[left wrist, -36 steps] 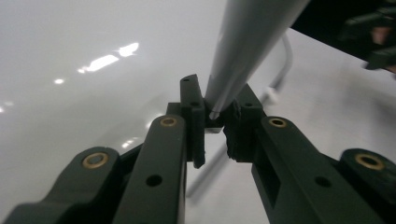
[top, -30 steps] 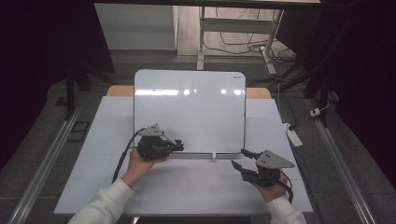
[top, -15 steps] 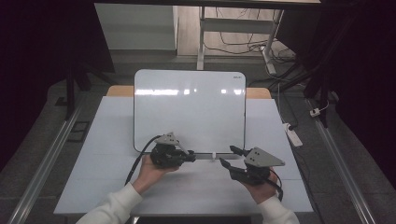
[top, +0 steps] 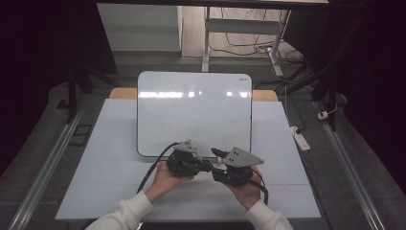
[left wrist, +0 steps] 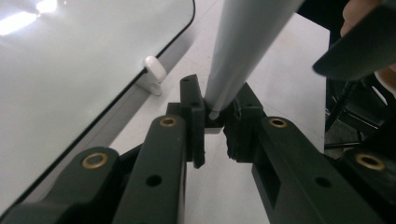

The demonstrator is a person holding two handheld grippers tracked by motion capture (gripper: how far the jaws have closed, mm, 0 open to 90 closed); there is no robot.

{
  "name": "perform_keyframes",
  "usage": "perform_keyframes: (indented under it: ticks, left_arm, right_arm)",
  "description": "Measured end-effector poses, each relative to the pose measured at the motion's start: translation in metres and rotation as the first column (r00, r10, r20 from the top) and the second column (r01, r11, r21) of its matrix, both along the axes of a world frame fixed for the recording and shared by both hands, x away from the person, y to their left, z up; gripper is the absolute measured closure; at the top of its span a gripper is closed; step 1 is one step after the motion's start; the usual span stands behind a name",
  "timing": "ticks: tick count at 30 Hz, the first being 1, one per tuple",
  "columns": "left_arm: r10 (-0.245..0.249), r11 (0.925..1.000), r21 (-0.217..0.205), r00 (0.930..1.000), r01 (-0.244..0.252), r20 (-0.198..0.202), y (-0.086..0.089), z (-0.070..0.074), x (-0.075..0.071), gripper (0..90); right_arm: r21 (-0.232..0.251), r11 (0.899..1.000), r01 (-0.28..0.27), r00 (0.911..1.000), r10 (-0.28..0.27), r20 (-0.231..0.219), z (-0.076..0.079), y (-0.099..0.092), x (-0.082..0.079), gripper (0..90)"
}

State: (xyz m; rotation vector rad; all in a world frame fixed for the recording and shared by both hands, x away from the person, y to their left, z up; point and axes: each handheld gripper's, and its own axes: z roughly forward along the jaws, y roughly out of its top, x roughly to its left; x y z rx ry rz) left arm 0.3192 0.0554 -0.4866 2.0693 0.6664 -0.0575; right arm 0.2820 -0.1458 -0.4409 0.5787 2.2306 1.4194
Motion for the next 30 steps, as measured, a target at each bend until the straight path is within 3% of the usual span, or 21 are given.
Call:
perform_keyframes:
  ticks: [6,11,18,20,23,26,30]
  left_arm:
    - [-0.014,0.9998,0.013,0.9999,0.014,0.005,-0.006,0.001,-0.001,77.9]
    - [-0.013,0.9998,0.012,0.9999,0.013,0.002,-0.008,0.0,-0.001,77.8]
    - [0.012,0.9999,0.0,0.9995,-0.012,0.03,-0.01,0.002,-0.003,76.2]
    - [0.032,0.9995,-0.007,0.9984,-0.032,0.046,-0.008,0.004,-0.004,65.6]
    - [0.061,0.9979,-0.029,0.9951,-0.059,0.078,0.001,0.01,-0.009,51.1]
    - [0.094,0.9955,-0.016,0.9872,-0.093,0.129,0.019,0.016,-0.018,42.1]
    - [0.158,0.9874,-0.01,0.9755,-0.158,0.153,0.056,0.014,-0.036,39.2]
  right_arm:
    - [-0.015,1.0,-0.013,0.9995,0.013,-0.028,-0.001,0.009,0.002,61.4]
    - [-0.036,0.999,-0.007,0.9994,0.005,-0.035,-0.002,0.012,0.003,79.7]
    - [-0.05,0.999,0.018,0.9998,-0.017,0.014,0.0,0.011,-0.001,81.2]
    - [-0.046,0.999,0.025,0.9992,-0.024,0.031,0.002,0.01,-0.002,81.2]
    - [-0.03,0.998,0.047,0.9982,-0.046,0.038,0.007,0.002,0.001,81.2]
    - [0.007,0.995,0.099,0.9948,-0.099,0.023,0.015,-0.014,0.009,81.2]
    - [0.013,0.979,0.201,0.9796,-0.201,-0.007,0.019,-0.037,0.023,81.2]
